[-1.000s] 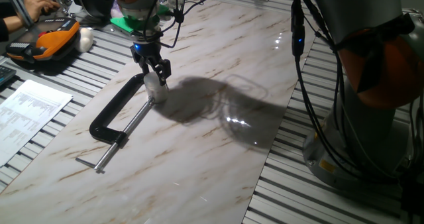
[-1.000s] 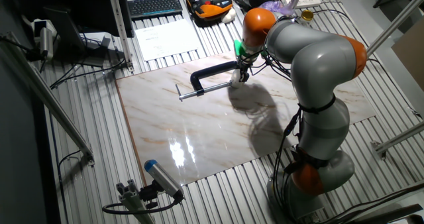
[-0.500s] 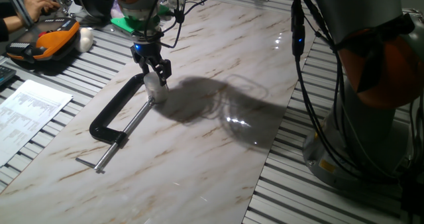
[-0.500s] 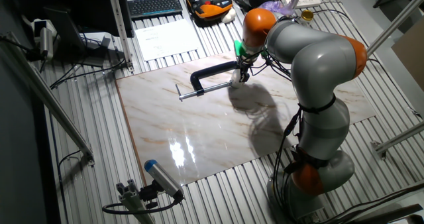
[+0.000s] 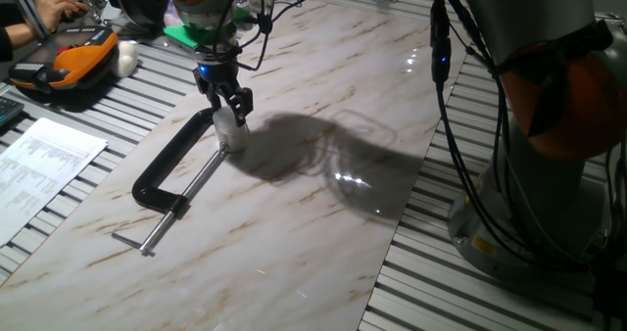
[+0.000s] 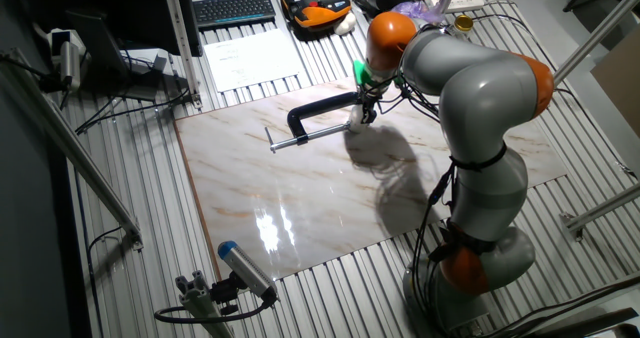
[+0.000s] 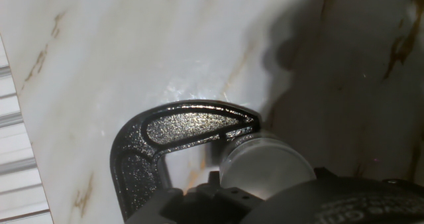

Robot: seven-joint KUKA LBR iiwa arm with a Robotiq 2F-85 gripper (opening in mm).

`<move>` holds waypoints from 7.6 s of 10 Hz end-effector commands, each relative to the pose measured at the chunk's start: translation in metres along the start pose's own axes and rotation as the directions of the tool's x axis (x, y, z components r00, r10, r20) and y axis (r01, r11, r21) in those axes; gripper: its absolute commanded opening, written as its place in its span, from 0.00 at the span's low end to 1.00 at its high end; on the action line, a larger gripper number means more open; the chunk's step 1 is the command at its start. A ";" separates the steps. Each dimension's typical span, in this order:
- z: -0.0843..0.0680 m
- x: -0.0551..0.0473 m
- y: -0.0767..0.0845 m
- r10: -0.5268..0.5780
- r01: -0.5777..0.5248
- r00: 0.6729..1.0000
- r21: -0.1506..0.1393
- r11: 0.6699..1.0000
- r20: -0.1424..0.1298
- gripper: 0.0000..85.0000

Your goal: Unscrew the lid from the jar

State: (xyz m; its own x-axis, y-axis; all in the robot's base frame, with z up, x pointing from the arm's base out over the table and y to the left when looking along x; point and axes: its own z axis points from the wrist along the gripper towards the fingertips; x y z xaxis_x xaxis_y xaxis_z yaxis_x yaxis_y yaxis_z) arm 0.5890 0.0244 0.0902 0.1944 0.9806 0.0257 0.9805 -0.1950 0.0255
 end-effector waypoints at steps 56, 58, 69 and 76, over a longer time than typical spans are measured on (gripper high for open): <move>-0.002 0.003 0.005 -0.662 0.663 0.749 -0.021 0.749 0.031 0.00; -0.002 0.003 0.005 -0.702 0.703 0.711 -0.021 0.711 0.041 0.00; -0.002 0.004 0.005 -0.863 0.866 0.499 -0.026 0.499 0.080 0.00; -0.005 0.005 0.008 -0.902 0.905 0.425 -0.037 0.424 0.073 0.00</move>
State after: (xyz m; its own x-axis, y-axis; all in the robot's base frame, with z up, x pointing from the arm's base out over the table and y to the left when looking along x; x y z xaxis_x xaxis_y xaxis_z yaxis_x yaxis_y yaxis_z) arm 0.5975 0.0279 0.0952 -0.8007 0.5929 -0.0857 0.5886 0.8053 0.0715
